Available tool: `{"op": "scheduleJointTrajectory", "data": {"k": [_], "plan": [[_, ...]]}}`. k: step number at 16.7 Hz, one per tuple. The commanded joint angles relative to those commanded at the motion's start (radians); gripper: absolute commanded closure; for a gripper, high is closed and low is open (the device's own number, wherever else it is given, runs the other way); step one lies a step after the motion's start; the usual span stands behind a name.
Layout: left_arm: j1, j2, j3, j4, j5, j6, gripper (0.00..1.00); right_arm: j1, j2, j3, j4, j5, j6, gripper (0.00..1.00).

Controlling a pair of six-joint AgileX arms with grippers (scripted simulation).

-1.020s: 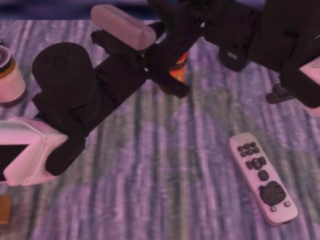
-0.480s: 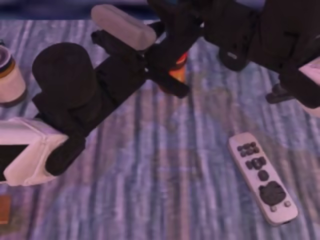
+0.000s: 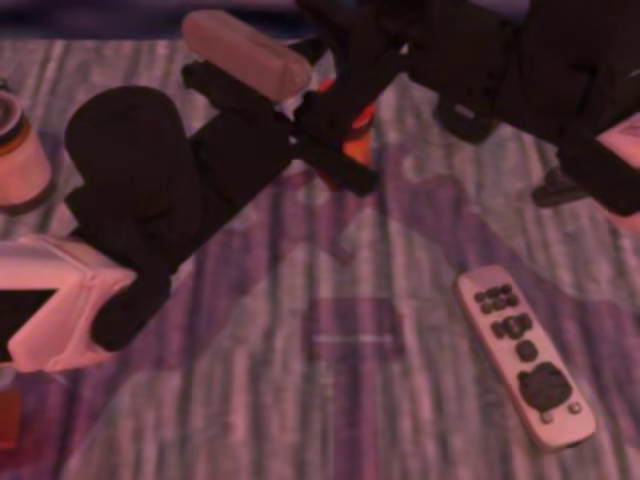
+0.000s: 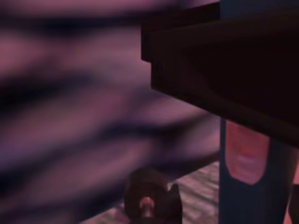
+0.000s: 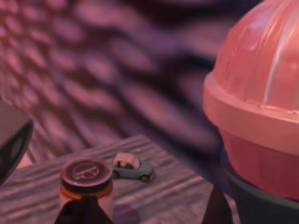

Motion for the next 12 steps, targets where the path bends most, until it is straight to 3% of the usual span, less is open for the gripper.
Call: {"op": "scheduleJointTrajectory", "data": {"k": [2, 3, 12], "plan": [[0.0, 0.0, 0.0, 0.0, 0.0, 0.0, 0.02, 0.0, 0.0, 0.0, 0.0, 0.0, 0.0, 1.0], [0.0, 0.0, 0.0, 0.0, 0.0, 0.0, 0.0, 0.0, 0.0, 0.0, 0.0, 0.0, 0.0, 1.0], [0.007, 0.008, -0.012, 0.0, -0.004, 0.004, 0.0, -0.004, -0.01, 0.009, 0.0, 0.005, -0.001, 1.0]]}}
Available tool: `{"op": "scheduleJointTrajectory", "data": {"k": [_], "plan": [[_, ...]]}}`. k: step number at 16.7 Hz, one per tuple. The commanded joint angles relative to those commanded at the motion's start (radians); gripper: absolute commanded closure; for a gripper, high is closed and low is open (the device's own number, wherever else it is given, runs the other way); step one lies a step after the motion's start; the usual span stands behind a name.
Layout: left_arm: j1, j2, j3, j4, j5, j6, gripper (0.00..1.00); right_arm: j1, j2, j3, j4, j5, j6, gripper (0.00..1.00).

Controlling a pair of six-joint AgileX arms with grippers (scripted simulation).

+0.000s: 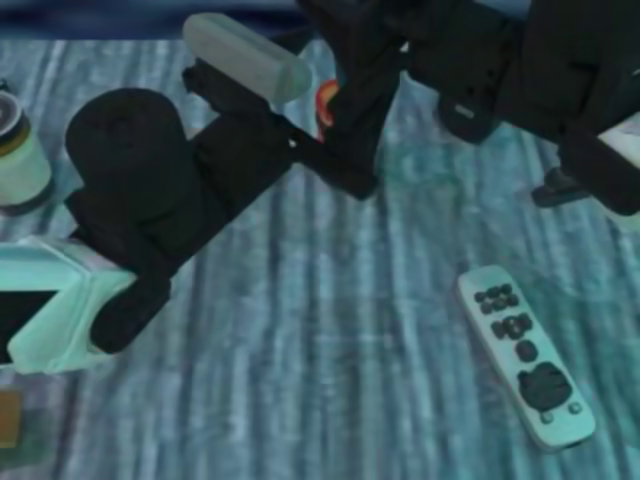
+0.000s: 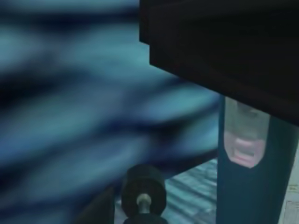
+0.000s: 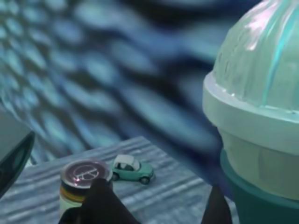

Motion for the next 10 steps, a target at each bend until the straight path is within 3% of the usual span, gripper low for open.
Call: {"op": "scheduleJointTrajectory", "data": {"k": [8, 10], "plan": [[0.061, -0.248, -0.245, -0.005, 0.037, -0.004, 0.0, -0.109, -0.092, -0.091, 0.002, -0.119, 0.001, 1.0], [0.065, -0.261, -0.258, -0.003, 0.041, -0.005, 0.0, -0.116, -0.098, -0.097, 0.001, -0.127, -0.002, 1.0]]}}
